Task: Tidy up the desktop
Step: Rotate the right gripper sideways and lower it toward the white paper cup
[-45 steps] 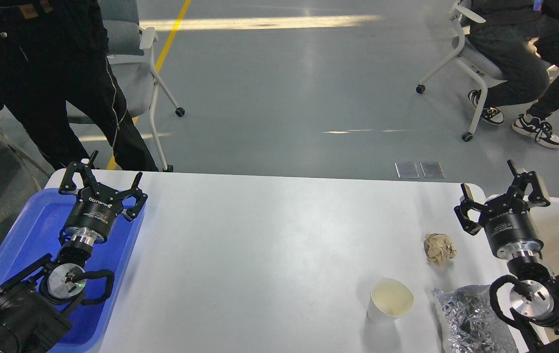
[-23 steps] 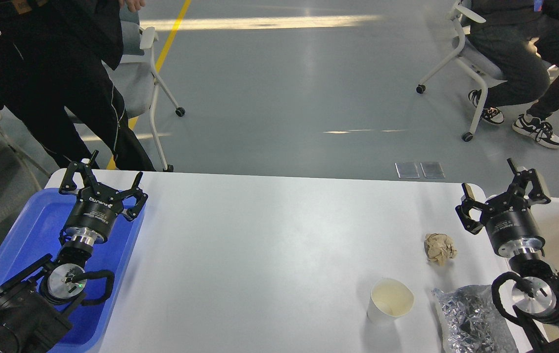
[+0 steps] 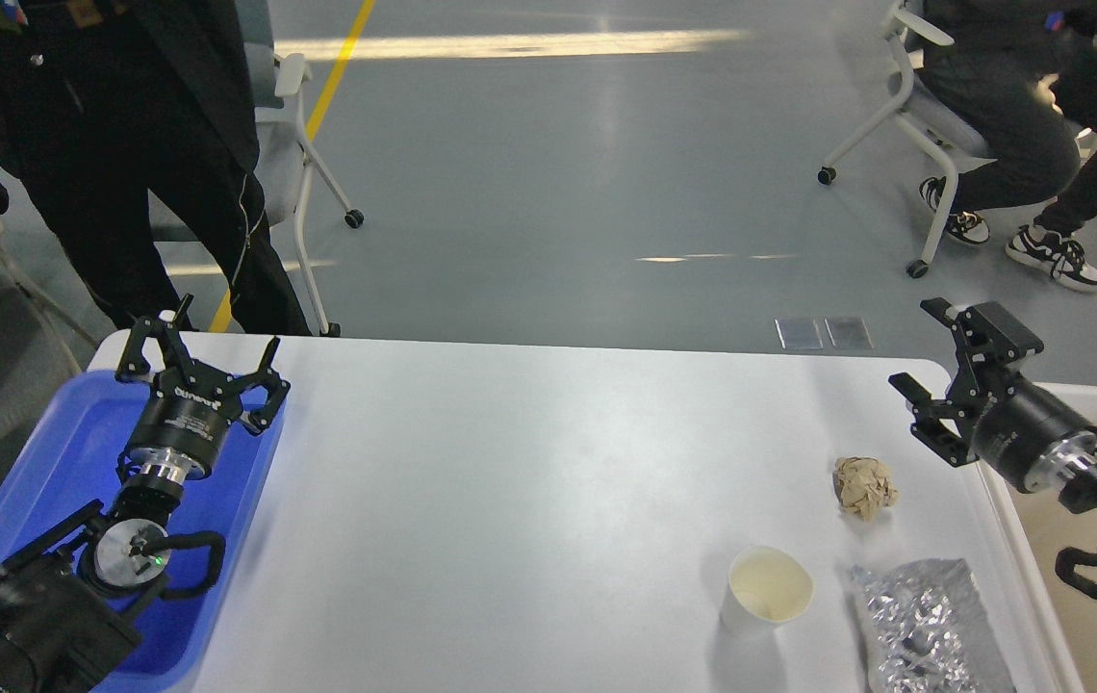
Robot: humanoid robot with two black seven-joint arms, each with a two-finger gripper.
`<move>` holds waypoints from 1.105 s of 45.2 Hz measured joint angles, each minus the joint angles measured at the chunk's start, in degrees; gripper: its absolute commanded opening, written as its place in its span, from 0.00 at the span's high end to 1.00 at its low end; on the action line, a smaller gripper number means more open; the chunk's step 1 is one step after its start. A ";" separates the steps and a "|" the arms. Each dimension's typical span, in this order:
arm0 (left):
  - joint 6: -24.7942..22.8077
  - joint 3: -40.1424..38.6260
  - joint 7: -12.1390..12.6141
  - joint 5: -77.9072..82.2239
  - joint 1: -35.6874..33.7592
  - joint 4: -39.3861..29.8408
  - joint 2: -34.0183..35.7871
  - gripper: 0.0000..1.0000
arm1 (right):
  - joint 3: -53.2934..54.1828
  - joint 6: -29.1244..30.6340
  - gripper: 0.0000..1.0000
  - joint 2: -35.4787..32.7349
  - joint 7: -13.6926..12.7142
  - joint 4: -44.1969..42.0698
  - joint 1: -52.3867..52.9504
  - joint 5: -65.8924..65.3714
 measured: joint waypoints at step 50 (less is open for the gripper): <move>-0.04 0.00 0.00 0.02 0.00 0.00 0.01 0.00 | -31.65 5.01 0.03 -15.46 0.94 18.69 17.14 -47.77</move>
